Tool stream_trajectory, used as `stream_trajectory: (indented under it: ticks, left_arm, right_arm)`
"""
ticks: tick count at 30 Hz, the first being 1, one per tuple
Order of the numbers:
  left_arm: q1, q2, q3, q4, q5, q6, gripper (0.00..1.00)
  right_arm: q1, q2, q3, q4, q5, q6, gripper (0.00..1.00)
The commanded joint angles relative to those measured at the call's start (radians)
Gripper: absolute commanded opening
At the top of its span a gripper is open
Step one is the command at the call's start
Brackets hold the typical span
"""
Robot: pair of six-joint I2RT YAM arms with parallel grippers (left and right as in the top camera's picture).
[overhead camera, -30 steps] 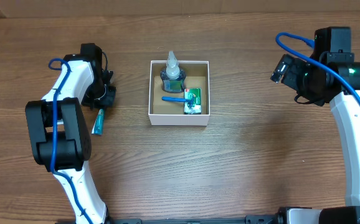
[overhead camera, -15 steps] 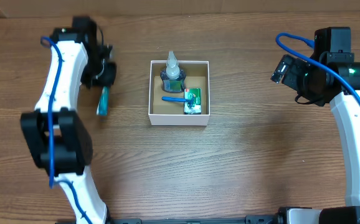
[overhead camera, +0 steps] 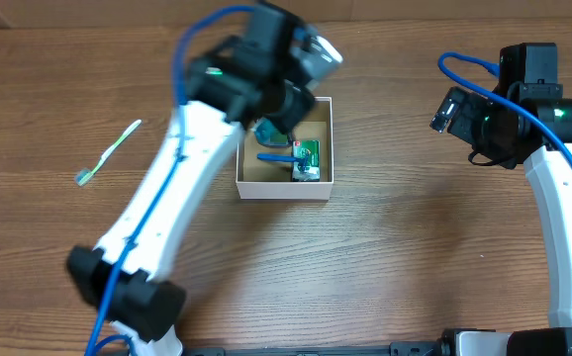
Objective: Pack container
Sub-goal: 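Carry the toothpaste tube with the left gripper and release it in the box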
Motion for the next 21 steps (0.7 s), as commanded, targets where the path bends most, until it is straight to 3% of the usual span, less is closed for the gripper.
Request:
stream_trajectory:
  ticks: [1, 7, 9, 10, 11, 12, 13, 14, 21]
  left_arm:
    - [-0.024, 0.088, -0.007, 0.002, -0.092, 0.065, 0.04]
    - [-0.024, 0.163, -0.007, -0.052, -0.073, 0.039, 0.05]
    - [-0.024, 0.163, -0.007, -0.052, -0.060, 0.039, 0.18]
    - [-0.024, 0.158, -0.007, -0.053, -0.061, 0.039, 0.30]
    - [-0.024, 0.156, -0.007, -0.055, -0.060, 0.039, 0.37]
    - [-0.025, 0.153, -0.007, -0.066, -0.060, 0.039, 0.59]
    - [-0.025, 0.152, -0.007, -0.074, -0.060, 0.038, 0.88]
    - [-0.024, 0.149, -0.007, -0.080, -0.061, 0.030, 1.00]
    - [0.040, 0.030, -0.006, -0.118, -0.176, -0.134, 1.00]
  right_arm:
    - [-0.002, -0.005, -0.004, -0.001, 0.009, -0.002, 1.00]
    - [-0.002, -0.005, -0.004, 0.001, 0.009, -0.003, 1.00]
    - [-0.002, -0.005, -0.004, 0.001, 0.010, -0.003, 1.00]
    - [-0.002, -0.005, -0.004, 0.001, 0.010, -0.003, 1.00]
    - [-0.002, -0.005, -0.004, 0.001, 0.010, -0.003, 1.00]
    - [-0.002, -0.005, -0.004, 0.001, 0.010, -0.003, 1.00]
    - [-0.002, -0.005, -0.004, 0.001, 0.010, -0.003, 1.00]
    - [-0.002, -0.005, -0.004, 0.001, 0.010, -0.003, 1.00]
    - [-0.002, -0.005, -0.004, 0.000, 0.010, -0.003, 1.00]
